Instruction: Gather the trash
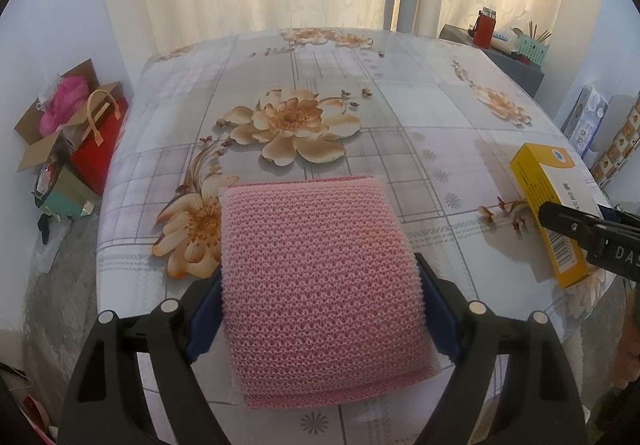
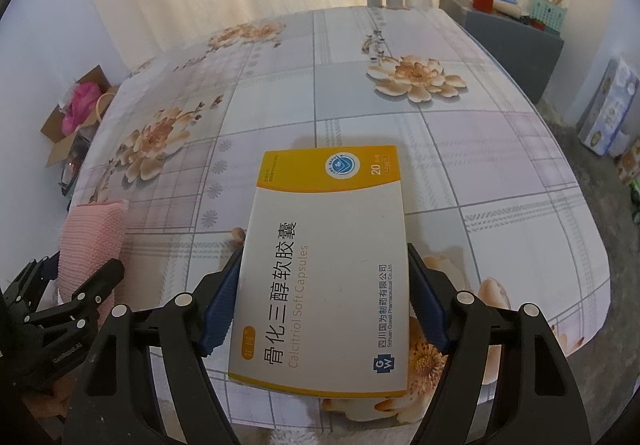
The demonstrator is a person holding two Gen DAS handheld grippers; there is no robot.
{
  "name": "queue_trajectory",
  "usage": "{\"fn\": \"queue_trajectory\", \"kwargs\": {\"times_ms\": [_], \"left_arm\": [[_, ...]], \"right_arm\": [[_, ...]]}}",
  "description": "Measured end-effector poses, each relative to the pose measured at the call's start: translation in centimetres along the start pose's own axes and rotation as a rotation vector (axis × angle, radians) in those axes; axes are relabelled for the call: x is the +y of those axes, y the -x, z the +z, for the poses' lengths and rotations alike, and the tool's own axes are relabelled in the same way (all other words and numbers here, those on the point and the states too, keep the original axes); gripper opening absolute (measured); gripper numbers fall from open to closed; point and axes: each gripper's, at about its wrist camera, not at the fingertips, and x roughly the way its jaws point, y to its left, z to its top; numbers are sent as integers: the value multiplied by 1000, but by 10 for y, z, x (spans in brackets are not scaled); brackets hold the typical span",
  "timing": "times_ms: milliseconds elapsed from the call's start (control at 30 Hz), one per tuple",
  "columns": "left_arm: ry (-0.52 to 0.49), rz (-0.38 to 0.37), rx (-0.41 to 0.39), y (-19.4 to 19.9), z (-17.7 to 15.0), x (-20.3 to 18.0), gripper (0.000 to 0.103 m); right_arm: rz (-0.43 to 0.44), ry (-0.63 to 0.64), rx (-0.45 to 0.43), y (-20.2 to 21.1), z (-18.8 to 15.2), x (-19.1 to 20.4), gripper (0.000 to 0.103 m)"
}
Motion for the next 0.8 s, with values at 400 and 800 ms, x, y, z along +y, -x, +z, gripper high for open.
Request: {"fn": "queue_trajectory", "kwargs": {"times_ms": [400,800], "left_arm": [[-17,11,-26,14,0,-7,82],[-66,-8,-73,38,6,-31,82]], "right_arm": [[17,-14,-24,12,-2,-6,71],[51,-72,-65,35,-14,-31,71]]}}
